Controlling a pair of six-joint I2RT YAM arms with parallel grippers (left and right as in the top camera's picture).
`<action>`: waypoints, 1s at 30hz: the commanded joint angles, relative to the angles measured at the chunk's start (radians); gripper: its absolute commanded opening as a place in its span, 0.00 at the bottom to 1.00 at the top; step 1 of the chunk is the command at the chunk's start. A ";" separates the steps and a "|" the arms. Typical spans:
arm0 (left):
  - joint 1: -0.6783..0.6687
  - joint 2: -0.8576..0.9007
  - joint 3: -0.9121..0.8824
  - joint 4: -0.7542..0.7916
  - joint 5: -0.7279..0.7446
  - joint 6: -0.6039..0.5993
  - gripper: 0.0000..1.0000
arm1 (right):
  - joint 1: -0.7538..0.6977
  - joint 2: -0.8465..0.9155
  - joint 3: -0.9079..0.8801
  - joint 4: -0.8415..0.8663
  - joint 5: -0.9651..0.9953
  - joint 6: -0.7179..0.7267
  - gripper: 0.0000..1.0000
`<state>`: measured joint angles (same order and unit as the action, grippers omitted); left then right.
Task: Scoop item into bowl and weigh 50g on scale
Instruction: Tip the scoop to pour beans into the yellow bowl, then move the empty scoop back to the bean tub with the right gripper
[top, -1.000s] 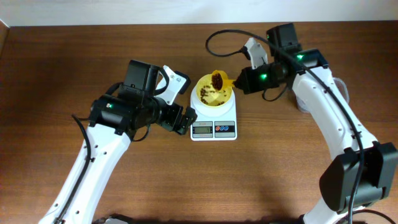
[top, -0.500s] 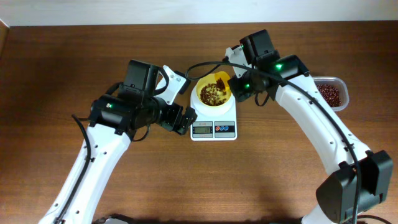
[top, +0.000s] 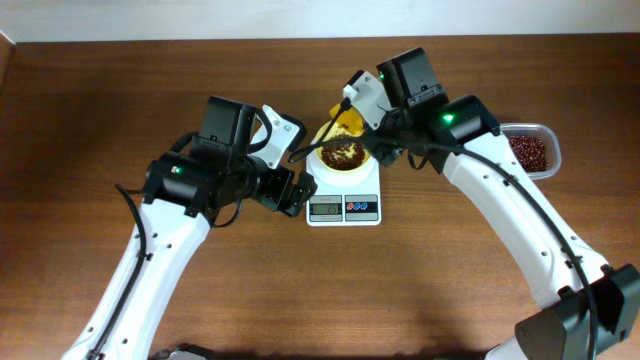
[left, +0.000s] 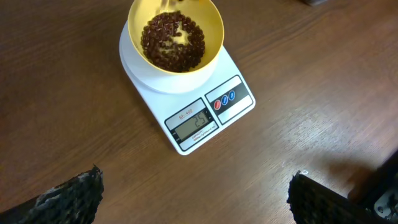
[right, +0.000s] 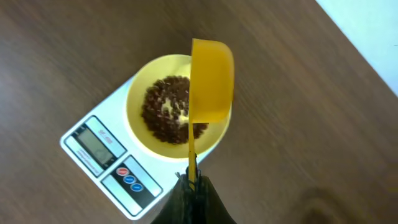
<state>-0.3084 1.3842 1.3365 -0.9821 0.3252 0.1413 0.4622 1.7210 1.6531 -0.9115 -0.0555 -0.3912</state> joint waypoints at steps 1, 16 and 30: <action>-0.001 0.008 -0.010 0.001 0.008 0.021 0.99 | 0.037 -0.026 0.021 0.001 0.056 -0.052 0.04; -0.001 0.008 -0.010 0.001 0.008 0.021 0.99 | -0.305 -0.036 0.021 -0.043 -0.762 0.061 0.04; -0.001 0.008 -0.010 0.001 0.008 0.021 0.99 | -0.683 -0.035 0.021 0.002 -0.690 0.666 0.04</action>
<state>-0.3084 1.3842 1.3365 -0.9821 0.3252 0.1413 -0.1783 1.7153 1.6531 -0.9119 -0.8062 0.1543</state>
